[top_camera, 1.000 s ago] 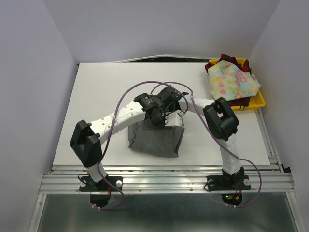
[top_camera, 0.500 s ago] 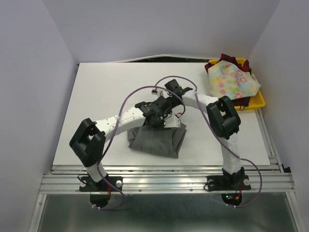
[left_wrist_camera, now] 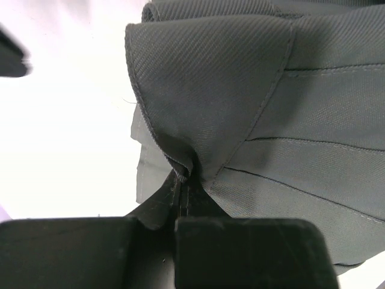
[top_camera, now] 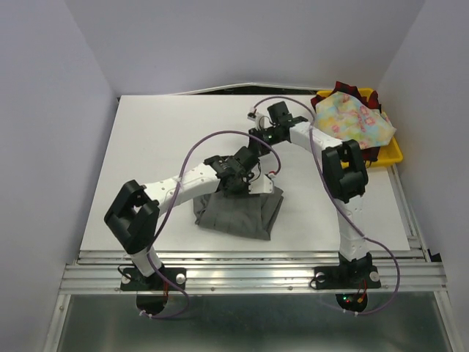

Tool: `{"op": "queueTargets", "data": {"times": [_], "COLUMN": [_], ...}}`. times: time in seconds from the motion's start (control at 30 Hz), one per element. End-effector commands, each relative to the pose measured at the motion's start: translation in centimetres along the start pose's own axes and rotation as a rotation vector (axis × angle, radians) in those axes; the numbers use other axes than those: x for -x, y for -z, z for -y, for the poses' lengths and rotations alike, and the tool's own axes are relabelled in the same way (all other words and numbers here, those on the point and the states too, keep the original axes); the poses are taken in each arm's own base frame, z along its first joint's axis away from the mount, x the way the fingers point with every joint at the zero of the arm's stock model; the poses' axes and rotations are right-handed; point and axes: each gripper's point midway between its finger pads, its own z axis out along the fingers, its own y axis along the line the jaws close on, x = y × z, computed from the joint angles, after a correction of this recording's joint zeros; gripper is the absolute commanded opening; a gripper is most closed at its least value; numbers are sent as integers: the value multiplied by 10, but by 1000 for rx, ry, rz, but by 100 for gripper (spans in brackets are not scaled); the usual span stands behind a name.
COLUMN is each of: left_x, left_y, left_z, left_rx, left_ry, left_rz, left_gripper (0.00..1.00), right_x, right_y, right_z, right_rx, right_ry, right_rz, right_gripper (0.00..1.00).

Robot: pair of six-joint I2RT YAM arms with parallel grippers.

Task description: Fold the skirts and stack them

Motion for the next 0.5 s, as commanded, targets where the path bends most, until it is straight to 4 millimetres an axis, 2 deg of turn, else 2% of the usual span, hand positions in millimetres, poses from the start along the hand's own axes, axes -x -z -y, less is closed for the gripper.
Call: {"op": "queueTargets", "data": {"times": [0.0,0.13,0.23,0.47], "left_x": [9,5,4,3], "left_y": [-5,-24,-38,-69], "left_z": [-17,-26,-29,-35], "left_rx": [43,60,63,85], "left_ry": [3,22,20,21], "left_rz": [20,7,-2,-7], "left_gripper": [0,0,1,6], "right_x": [-54,-80,-89,-85], "right_y": [-22,-30,-33,-36], "right_z": [10,18,16,10], "right_rx": [24,29,65,109], "right_ry": [-129,-191,-230,-249], "right_rz": [-145,-197,-217,-212], "right_gripper": [14,7,3,2]}}
